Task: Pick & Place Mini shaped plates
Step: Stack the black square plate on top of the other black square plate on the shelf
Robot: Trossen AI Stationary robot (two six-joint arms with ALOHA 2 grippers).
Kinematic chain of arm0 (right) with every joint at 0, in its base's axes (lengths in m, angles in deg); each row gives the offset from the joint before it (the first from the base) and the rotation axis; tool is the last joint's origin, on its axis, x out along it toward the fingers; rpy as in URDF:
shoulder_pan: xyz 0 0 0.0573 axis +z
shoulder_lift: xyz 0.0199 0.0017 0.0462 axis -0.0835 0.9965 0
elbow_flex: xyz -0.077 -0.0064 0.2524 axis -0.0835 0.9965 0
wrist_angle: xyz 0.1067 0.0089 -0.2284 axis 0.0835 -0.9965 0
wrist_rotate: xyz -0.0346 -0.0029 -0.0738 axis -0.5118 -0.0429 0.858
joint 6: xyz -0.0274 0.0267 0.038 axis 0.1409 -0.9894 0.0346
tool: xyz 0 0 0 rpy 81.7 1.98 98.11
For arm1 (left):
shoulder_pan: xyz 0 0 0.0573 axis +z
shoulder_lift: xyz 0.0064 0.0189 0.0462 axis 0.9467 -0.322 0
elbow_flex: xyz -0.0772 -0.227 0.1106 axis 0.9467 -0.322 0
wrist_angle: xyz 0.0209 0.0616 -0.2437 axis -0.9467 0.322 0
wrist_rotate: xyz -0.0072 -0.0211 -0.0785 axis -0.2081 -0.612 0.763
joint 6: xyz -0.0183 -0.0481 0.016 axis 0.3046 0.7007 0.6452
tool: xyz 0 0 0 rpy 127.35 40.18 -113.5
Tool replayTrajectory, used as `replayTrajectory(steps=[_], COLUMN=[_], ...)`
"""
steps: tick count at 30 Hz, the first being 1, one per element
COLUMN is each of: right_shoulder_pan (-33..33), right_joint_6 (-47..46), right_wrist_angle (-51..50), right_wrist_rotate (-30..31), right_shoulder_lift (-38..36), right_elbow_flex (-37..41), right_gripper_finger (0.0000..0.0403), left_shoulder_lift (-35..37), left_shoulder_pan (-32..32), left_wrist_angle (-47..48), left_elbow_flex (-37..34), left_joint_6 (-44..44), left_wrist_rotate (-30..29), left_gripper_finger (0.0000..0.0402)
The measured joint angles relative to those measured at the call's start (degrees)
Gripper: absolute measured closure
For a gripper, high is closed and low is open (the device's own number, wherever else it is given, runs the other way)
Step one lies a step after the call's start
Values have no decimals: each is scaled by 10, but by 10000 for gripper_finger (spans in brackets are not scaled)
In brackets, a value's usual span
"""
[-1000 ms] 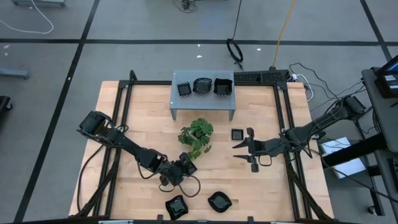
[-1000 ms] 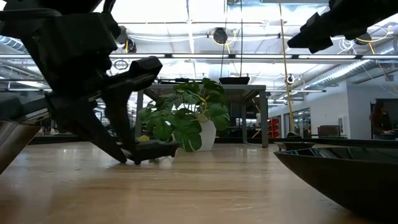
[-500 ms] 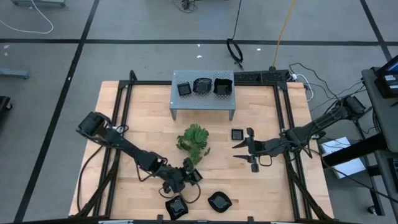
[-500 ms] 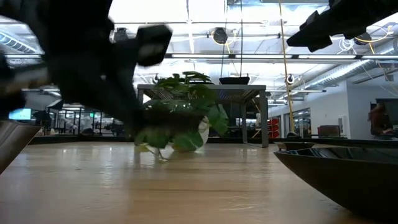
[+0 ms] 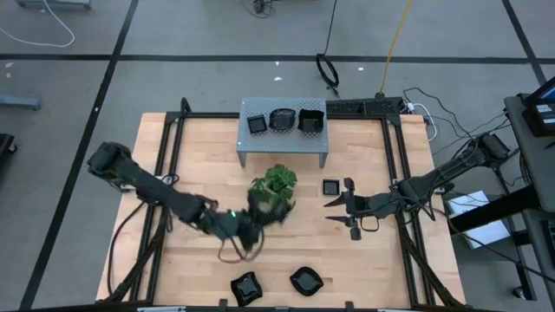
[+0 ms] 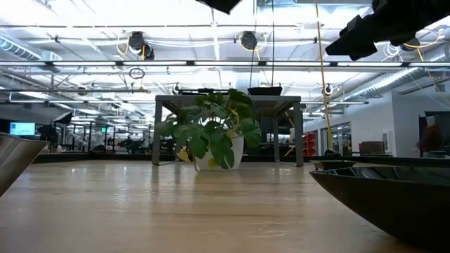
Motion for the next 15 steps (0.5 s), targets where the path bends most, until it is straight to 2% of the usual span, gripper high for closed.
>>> replayTrajectory(steps=[4,7,10,15], right_shoulder_pan=[0,0,0,0], right_joint_6=[0,1,2,4], right_wrist_angle=[-2,-2,-2,-2], right_wrist_rotate=[0,1,1,2], right_shoulder_lift=[0,0,0,0], right_elbow_flex=[0,0,0,0], right_gripper_finger=[246,246,246,246], left_shoulder_lift=[68,110,127,122], left_shoulder_pan=[43,97,172,305], left_wrist_angle=[14,38,80,126], left_elbow_flex=[0,0,0,0], left_joint_6=[45,94,125,176], left_wrist_rotate=[-105,-133,-98,36], left_gripper_finger=[396,387,379,395])
